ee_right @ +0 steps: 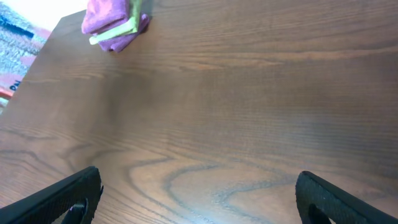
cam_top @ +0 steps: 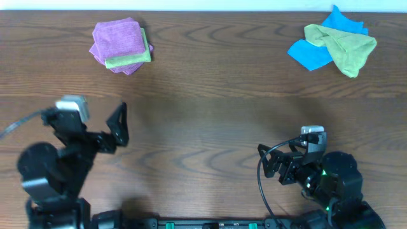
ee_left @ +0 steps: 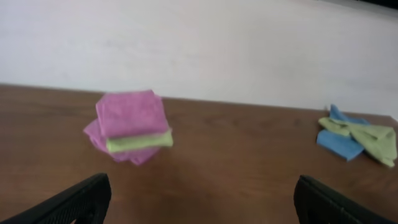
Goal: Fold the cloth
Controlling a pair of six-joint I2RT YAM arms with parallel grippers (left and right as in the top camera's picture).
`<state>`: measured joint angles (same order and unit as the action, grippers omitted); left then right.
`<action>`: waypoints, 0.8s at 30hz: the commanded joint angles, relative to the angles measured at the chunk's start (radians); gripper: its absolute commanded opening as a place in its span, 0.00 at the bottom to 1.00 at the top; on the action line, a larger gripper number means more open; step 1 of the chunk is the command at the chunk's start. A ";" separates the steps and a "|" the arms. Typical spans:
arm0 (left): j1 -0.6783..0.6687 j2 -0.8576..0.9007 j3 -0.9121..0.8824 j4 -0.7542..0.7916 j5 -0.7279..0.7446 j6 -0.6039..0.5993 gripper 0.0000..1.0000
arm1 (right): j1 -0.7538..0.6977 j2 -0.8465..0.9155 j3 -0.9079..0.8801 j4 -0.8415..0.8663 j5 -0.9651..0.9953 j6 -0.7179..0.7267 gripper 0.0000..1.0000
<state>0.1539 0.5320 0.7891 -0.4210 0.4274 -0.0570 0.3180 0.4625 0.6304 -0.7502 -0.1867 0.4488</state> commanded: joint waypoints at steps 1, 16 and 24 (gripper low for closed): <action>-0.024 -0.091 -0.084 0.011 -0.066 0.010 0.95 | -0.006 -0.006 -0.003 -0.002 0.003 0.014 0.99; -0.103 -0.360 -0.299 -0.113 -0.311 0.010 0.95 | -0.006 -0.006 -0.003 -0.002 0.003 0.014 0.99; -0.103 -0.464 -0.363 -0.217 -0.338 0.010 0.95 | -0.006 -0.006 -0.003 -0.002 0.003 0.014 0.99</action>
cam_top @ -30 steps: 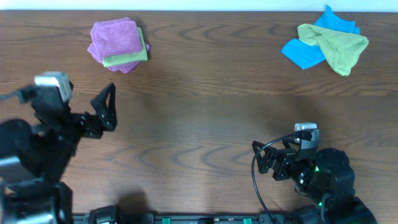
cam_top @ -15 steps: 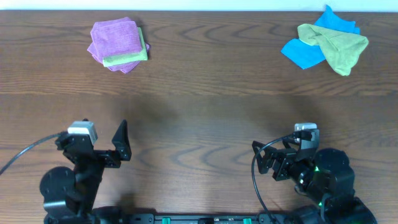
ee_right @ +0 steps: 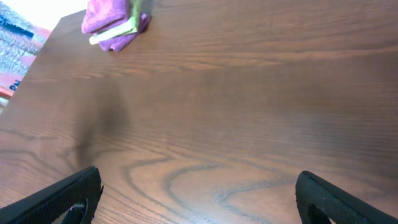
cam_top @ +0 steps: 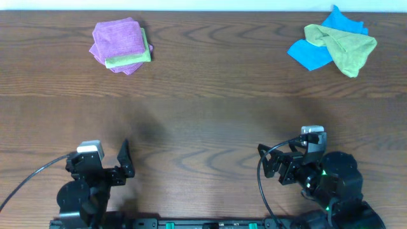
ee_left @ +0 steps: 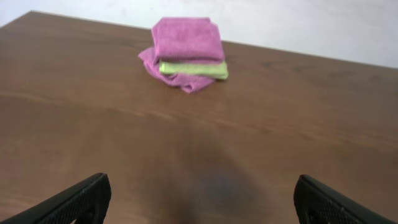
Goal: Fold the cloth
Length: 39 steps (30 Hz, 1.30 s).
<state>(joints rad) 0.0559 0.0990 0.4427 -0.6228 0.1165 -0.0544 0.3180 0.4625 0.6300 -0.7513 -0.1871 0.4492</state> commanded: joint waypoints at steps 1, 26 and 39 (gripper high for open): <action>-0.005 -0.041 -0.022 -0.029 -0.034 0.007 0.95 | -0.006 -0.006 -0.003 -0.002 0.003 0.014 0.99; -0.031 -0.095 -0.054 -0.375 -0.183 0.007 0.95 | -0.006 -0.006 -0.003 -0.001 0.003 0.014 0.99; -0.071 -0.095 -0.054 -0.413 -0.182 0.006 0.95 | -0.006 -0.006 -0.003 -0.001 0.003 0.014 0.99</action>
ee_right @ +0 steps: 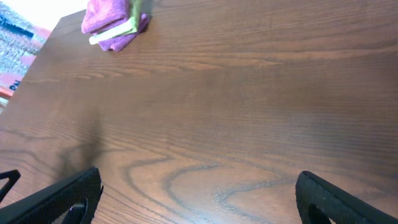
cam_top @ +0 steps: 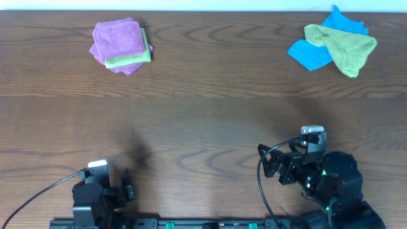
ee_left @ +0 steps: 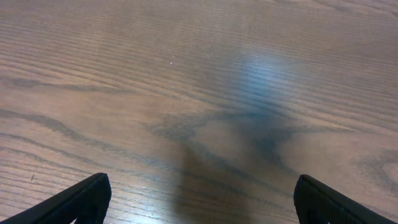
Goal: Fold the cloth
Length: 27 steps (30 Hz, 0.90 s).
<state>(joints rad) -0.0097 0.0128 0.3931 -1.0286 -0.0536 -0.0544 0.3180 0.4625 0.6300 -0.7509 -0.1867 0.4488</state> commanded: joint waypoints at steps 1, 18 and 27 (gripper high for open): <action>-0.006 -0.009 -0.005 -0.007 -0.012 0.006 0.95 | -0.006 -0.006 -0.003 -0.002 0.003 0.014 0.99; -0.006 -0.009 -0.005 -0.007 -0.012 0.006 0.95 | -0.054 -0.015 -0.005 -0.051 0.030 0.000 0.99; -0.006 -0.009 -0.005 -0.007 -0.012 0.006 0.95 | -0.149 -0.232 -0.181 -0.071 0.138 -0.272 0.99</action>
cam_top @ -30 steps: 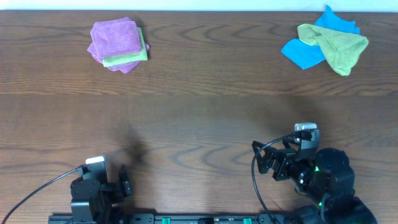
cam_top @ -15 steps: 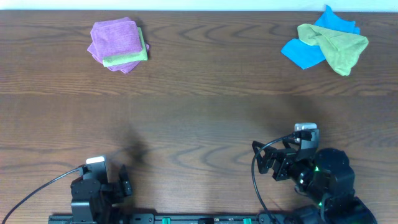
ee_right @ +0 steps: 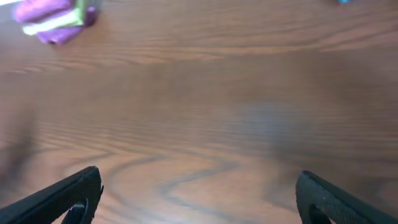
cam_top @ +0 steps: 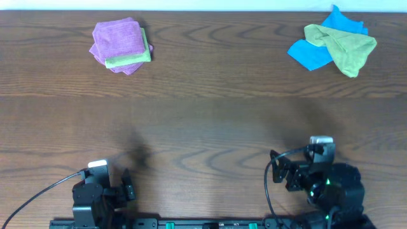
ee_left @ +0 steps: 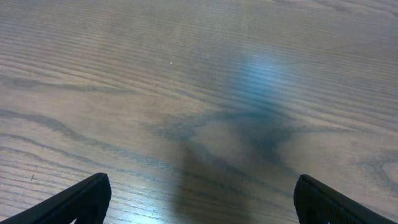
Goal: Fold the cloth
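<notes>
A folded stack of purple and green cloths [cam_top: 121,46] lies at the far left of the table and shows again in the right wrist view's top corner [ee_right: 55,18]. A crumpled pile of blue and green cloths [cam_top: 334,46] lies at the far right. My left gripper [cam_top: 127,186] sits low at the front left edge, open and holding nothing, its fingertips [ee_left: 84,199] over bare wood. My right gripper [cam_top: 280,170] is at the front right, also open with nothing in it [ee_right: 199,199]. Both are far from either pile.
The brown wooden table [cam_top: 210,121] stretches between the piles and the arms. A white wall strip [cam_top: 191,5] runs along its far edge. A black cable [cam_top: 262,191] loops beside the right arm's base.
My right arm has shifted a little to the right and turned, so its view now faces more squarely across the table. The left arm has not moved. Both cloth piles lie as before.
My left arm first stood raised over the left of the table, facing the folded stack. Then it was lower and nearer the front edge, then tucked down at the edge over bare wood. The right arm stayed parked until its small shift now.
</notes>
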Controlling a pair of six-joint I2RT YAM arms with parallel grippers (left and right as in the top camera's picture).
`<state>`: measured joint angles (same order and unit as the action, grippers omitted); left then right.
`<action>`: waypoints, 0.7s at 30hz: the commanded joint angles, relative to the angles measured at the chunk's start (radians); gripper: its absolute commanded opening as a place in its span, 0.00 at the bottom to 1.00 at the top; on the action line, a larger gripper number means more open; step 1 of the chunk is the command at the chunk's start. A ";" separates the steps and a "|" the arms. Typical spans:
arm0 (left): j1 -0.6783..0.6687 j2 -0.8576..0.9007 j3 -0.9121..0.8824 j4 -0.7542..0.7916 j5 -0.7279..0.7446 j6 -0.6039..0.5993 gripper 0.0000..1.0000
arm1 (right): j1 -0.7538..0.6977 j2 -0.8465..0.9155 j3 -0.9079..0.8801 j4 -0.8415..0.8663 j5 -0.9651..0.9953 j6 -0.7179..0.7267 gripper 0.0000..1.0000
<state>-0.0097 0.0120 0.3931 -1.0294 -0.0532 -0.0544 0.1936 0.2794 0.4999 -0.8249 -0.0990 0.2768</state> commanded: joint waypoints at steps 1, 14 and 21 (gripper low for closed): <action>-0.006 -0.008 -0.005 -0.006 -0.012 0.006 0.95 | -0.036 -0.075 -0.078 0.008 0.050 -0.121 0.99; -0.006 -0.008 -0.005 -0.006 -0.012 0.006 0.95 | -0.166 -0.250 -0.260 0.028 0.039 -0.257 0.99; -0.006 -0.008 -0.005 -0.006 -0.012 0.006 0.95 | -0.195 -0.274 -0.306 0.029 0.039 -0.260 0.99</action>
<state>-0.0105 0.0116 0.3931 -1.0294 -0.0536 -0.0544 0.0120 0.0212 0.2115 -0.7963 -0.0692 0.0391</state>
